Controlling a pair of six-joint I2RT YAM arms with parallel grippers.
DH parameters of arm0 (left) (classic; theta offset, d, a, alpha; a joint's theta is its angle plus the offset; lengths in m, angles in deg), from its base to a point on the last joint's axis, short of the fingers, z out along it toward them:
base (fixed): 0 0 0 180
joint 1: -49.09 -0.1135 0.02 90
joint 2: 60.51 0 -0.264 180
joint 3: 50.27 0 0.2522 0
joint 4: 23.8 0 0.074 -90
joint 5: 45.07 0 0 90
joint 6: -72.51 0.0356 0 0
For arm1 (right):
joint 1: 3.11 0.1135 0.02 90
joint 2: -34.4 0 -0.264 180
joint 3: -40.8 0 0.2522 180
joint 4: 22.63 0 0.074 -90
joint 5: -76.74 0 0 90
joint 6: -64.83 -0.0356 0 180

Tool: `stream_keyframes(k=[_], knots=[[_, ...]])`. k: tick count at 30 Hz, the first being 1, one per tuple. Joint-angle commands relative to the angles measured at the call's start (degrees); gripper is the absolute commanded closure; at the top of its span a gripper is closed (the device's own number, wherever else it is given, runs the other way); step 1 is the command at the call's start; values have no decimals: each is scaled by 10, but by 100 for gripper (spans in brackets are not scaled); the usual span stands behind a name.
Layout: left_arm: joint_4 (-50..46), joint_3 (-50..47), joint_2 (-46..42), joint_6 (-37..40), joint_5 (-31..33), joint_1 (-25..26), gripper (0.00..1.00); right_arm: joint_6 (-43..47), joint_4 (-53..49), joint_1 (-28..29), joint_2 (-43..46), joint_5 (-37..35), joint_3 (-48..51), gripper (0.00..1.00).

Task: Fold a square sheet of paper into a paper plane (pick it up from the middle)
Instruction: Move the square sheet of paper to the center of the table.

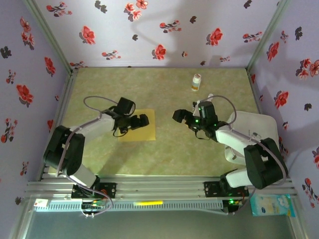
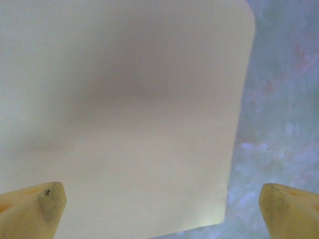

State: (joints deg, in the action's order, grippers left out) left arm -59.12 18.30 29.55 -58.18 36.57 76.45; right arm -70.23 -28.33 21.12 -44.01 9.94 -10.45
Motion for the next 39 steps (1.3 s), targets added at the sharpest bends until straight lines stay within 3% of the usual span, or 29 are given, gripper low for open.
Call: stream_keyframes(k=[1, 4, 8, 23, 30, 35, 39], knots=[[-102, 67, 28, 74, 34, -28, 0, -6, -43, 15, 20, -73, -20, 1], [-156, 133, 79, 108, 41, -28, 0, 28, -90, 38, 28, -127, -47, 1], [-189, 184, 135, 102, 41, -29, 0, 54, -103, 48, 29, -149, -63, 1], [-249, 242, 240, 70, 125, 35, 0, 128, -123, 53, 66, -216, -79, 1], [-247, 243, 251, 47, 125, 81, 0, 63, -143, 48, 128, -321, -60, 1], [-247, 254, 257, 33, 124, 122, 0, 81, -93, 22, 176, -267, -13, 1], [-245, 261, 256, 21, 125, 149, 0, 72, -118, 16, 187, -268, -8, 1]])
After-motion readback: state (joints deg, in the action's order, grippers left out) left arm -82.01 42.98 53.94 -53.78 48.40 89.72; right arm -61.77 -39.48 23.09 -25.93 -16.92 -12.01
